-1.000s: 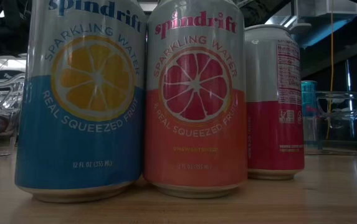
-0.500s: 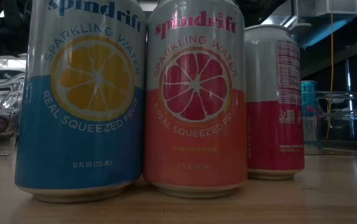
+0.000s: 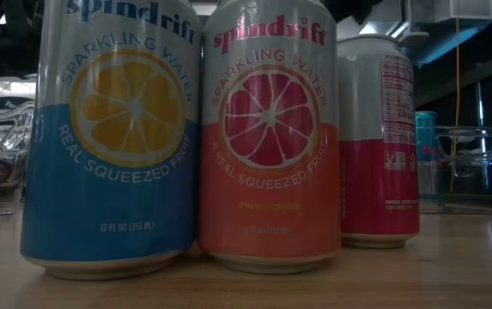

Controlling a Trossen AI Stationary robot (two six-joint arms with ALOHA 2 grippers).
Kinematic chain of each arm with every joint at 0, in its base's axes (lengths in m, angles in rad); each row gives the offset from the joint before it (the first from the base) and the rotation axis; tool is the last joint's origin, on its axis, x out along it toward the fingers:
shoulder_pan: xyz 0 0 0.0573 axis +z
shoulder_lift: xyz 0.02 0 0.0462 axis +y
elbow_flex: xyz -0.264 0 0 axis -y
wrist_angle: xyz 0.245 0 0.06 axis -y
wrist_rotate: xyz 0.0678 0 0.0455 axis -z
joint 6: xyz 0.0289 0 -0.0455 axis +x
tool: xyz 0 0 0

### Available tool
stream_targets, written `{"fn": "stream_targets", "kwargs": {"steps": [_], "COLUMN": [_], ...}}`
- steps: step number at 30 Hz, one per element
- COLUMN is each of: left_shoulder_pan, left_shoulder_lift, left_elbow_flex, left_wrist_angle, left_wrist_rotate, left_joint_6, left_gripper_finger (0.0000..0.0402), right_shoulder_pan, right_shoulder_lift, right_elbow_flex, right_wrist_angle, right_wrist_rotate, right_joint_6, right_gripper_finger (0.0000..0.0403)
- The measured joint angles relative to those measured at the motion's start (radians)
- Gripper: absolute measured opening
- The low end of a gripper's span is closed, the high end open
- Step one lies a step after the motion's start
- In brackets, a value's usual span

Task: Sort soda cans
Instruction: Put the blue soda can into the middle right transparent bin

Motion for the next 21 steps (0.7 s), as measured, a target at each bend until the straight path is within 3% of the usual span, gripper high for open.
{"fn": "stream_targets", "kwargs": {"steps": [13, 21], "left_shoulder_pan": [0.000, 0.000], "left_shoulder_lift": [0.000, 0.000], "left_elbow_flex": [0.000, 0.000], "left_wrist_angle": [-0.001, -0.001], "left_wrist_rotate": [0.000, 0.000], "left_joint_6": [-0.001, -0.001], "left_gripper_finger": [0.0059, 0.0059], "right_shoulder_pan": [0.000, 0.001], "right_shoulder_lift": [-0.285, -0.382], "right_elbow_flex": [0.001, 0.001], "right_wrist_angle": [-0.354, -0.566], "right_wrist_rotate": [0.199, 0.273], "right_joint_6": [-0.023, 0.009], "right_gripper_finger": [0.0236, 0.0236]}}
